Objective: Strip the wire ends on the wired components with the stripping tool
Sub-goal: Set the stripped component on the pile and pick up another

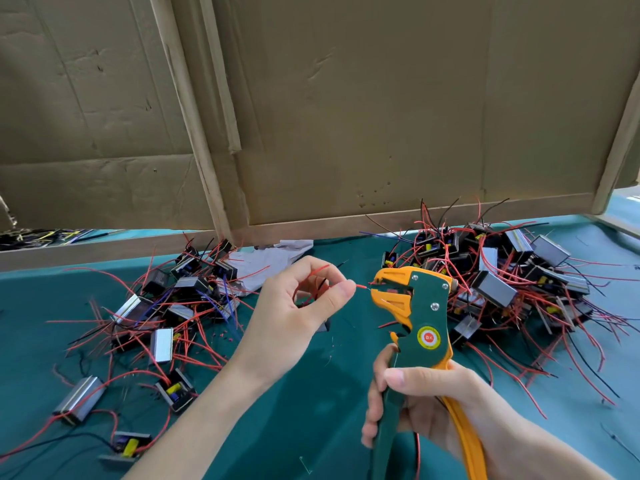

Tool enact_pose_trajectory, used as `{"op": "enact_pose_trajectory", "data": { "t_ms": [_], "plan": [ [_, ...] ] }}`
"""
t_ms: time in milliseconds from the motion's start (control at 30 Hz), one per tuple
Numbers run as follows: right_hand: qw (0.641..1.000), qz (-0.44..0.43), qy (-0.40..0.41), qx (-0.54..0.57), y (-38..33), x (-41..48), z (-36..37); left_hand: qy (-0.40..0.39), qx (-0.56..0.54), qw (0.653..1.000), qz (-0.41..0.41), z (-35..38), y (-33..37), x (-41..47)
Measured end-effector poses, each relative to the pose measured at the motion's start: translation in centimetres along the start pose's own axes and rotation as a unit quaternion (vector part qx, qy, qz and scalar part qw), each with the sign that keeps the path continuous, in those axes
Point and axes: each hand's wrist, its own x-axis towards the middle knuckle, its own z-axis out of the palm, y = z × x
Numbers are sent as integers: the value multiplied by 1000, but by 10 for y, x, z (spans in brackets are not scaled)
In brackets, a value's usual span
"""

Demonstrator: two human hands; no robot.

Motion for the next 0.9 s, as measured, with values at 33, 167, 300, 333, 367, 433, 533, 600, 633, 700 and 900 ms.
{"op": "enact_pose_trajectory", "data": {
  "t_ms": [33, 167, 300, 333, 367, 433, 533, 600, 633, 700, 900],
  "plan": [
    [1000, -1, -3, -1, 0, 0, 0, 2, 8, 1000, 1, 1, -1, -1],
    [1000, -5, -7, -4, 1, 0, -1, -3, 51, 999, 2, 3, -2, -3],
    [1000, -15, -1, -8, 0, -1, -1, -13, 77, 997, 14, 1, 3, -4],
    [1000, -17, -1, -8, 0, -1, -1, -11, 73, 997, 14, 1, 4, -4],
    [1000, -19, -2, -9, -1, -2, 0, -8, 67, 998, 13, 0, 4, -4],
    [1000, -19, -3, -14, -2, -3, 1, 1, 49, 999, 10, 1, 6, -4],
    [999, -19, -5, -31, -2, -4, 2, 15, 19, 1000, 7, 2, 8, -5],
    [999, -18, -12, -36, -1, -4, 2, 25, 1, 1000, 4, 3, 11, -4],
    [999, -17, -18, -37, -1, -4, 2, 26, -9, 1000, 1, 4, 12, -4],
    [998, -17, -30, -43, 0, -4, 1, 19, -23, 1000, 0, 4, 15, -4],
    [998, -19, -47, -47, -3, -5, 0, -46, 43, 998, -6, 0, 14, -4]
  ]
}}
